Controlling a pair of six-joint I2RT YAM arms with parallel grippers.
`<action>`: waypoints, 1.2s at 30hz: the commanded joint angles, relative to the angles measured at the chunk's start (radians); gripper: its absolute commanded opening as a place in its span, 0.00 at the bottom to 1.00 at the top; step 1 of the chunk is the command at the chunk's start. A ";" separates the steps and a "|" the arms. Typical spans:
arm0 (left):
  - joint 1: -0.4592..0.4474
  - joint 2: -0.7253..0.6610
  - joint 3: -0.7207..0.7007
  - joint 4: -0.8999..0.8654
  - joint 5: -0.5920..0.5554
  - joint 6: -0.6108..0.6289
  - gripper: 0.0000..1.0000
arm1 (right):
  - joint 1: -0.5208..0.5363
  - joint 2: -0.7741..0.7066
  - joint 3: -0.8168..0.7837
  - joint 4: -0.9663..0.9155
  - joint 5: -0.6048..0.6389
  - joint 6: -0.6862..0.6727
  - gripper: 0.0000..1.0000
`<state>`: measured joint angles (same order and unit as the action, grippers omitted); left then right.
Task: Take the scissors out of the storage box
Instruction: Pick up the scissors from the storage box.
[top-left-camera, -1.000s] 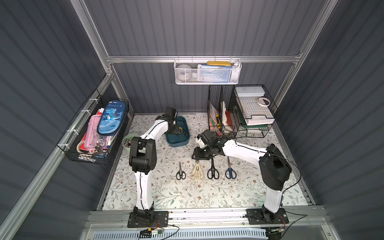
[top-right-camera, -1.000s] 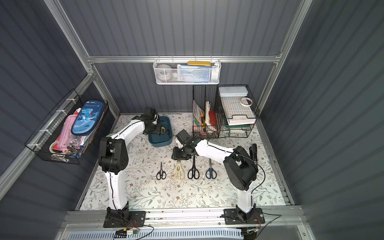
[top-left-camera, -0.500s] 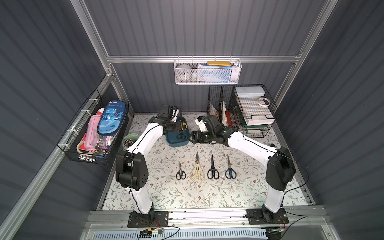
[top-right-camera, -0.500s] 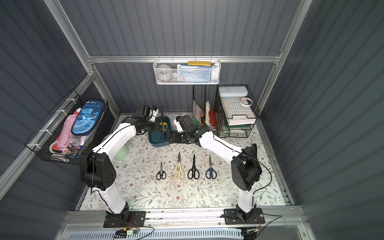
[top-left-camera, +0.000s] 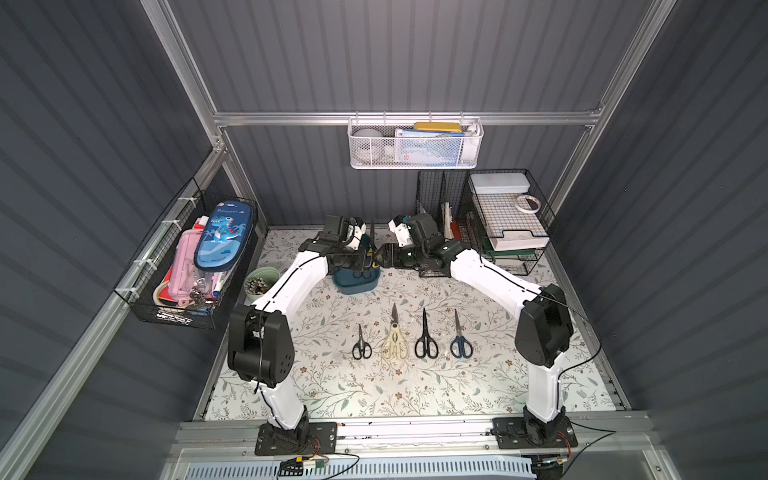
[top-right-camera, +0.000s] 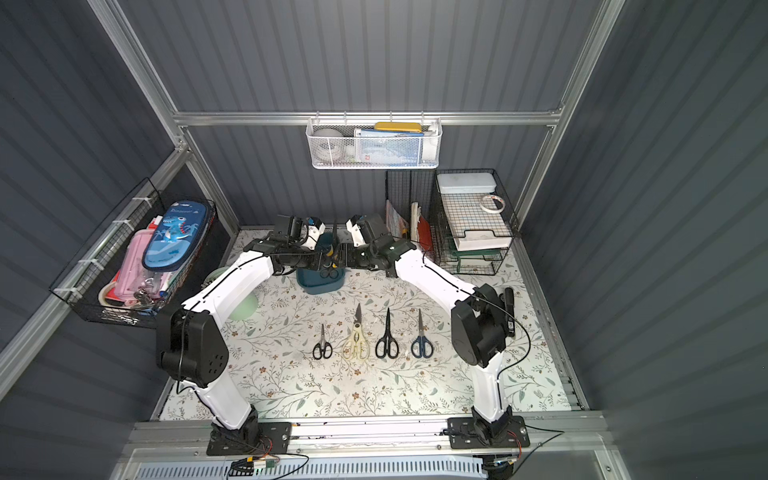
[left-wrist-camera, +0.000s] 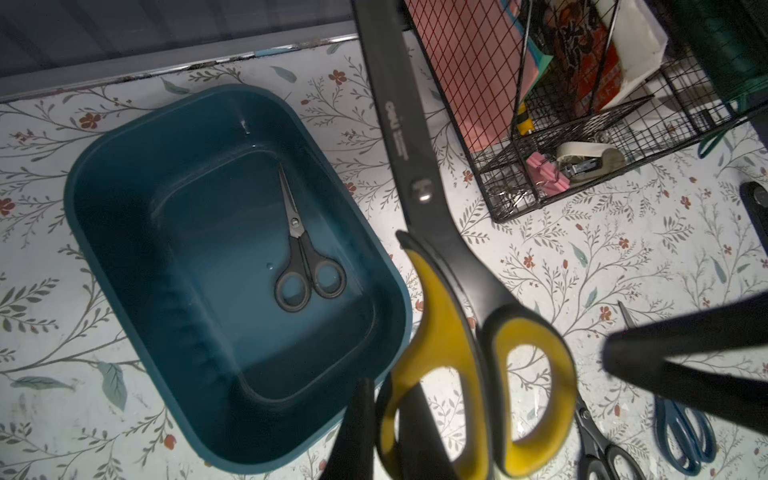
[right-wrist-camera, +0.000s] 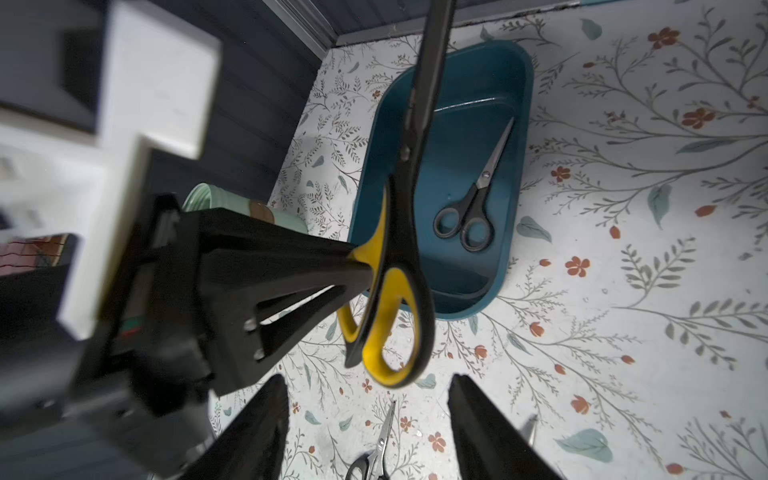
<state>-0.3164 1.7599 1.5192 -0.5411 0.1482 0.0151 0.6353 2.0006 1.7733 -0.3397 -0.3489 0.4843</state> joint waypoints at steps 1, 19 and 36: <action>-0.007 -0.042 -0.001 0.022 0.036 0.025 0.00 | -0.007 0.016 0.029 -0.032 0.001 -0.009 0.64; -0.026 -0.076 -0.030 0.046 0.114 0.012 0.00 | -0.014 0.044 -0.001 0.076 -0.076 0.117 0.21; 0.050 -0.169 -0.049 0.065 -0.117 -0.208 0.54 | 0.069 -0.049 -0.204 0.083 -0.014 0.227 0.10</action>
<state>-0.2989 1.6001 1.4506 -0.4568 0.0883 -0.1398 0.6468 2.0136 1.5845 -0.2649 -0.3912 0.6983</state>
